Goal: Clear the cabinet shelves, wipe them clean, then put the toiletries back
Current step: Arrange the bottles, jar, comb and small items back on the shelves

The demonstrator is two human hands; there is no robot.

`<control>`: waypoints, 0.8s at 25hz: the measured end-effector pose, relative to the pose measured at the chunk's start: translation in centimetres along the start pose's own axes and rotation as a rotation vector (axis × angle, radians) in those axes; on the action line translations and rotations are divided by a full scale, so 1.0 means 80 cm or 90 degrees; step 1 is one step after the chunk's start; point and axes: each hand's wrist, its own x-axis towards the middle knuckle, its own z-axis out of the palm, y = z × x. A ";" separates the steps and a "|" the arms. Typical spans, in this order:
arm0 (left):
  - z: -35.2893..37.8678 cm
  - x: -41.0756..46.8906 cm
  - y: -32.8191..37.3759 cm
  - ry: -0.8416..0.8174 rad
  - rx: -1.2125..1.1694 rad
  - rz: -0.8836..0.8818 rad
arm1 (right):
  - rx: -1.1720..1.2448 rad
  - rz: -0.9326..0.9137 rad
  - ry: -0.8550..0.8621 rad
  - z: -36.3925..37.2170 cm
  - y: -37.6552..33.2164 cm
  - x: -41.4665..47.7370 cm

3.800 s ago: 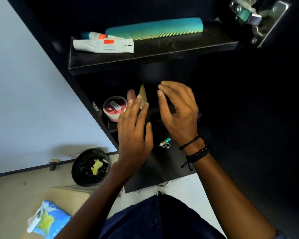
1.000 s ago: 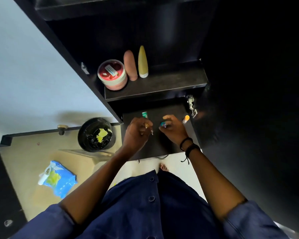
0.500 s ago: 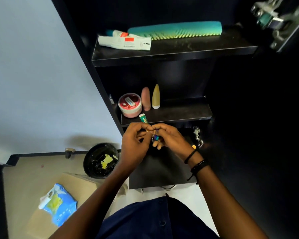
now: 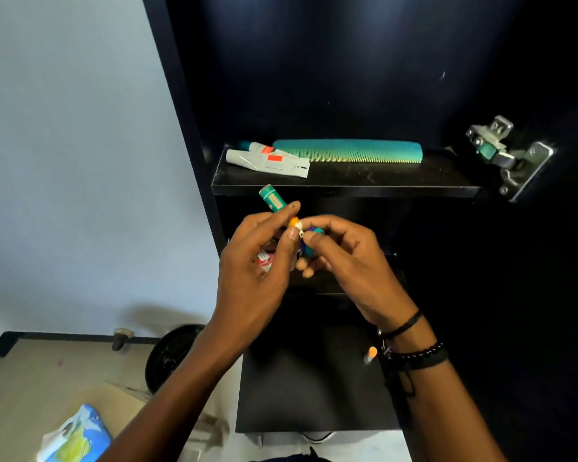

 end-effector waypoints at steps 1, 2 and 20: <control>-0.002 0.010 0.009 0.000 0.003 0.020 | -0.024 -0.035 0.008 -0.001 -0.016 0.004; -0.004 0.019 0.018 0.000 0.007 0.041 | -0.046 -0.069 0.016 -0.002 -0.030 0.010; 0.003 0.120 -0.003 -0.099 0.319 -0.032 | -0.477 -0.232 0.263 -0.015 -0.041 0.126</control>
